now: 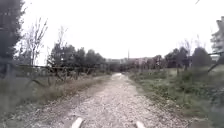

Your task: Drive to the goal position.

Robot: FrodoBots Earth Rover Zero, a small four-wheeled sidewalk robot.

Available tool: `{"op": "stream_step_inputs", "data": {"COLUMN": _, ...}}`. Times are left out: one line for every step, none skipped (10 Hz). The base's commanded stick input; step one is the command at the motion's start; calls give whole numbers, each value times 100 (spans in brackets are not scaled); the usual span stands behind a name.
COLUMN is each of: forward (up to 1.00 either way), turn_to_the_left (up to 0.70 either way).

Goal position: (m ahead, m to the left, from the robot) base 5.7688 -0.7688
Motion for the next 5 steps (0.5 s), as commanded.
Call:
{"op": "stream_step_inputs", "data": {"forward": 50, "turn_to_the_left": 0}}
{"op": "stream_step_inputs", "data": {"forward": 50, "turn_to_the_left": 0}}
{"op": "stream_step_inputs", "data": {"forward": 66, "turn_to_the_left": 0}}
{"op": "stream_step_inputs", "data": {"forward": 70, "turn_to_the_left": 0}}
{"op": "stream_step_inputs", "data": {"forward": 70, "turn_to_the_left": 0}}
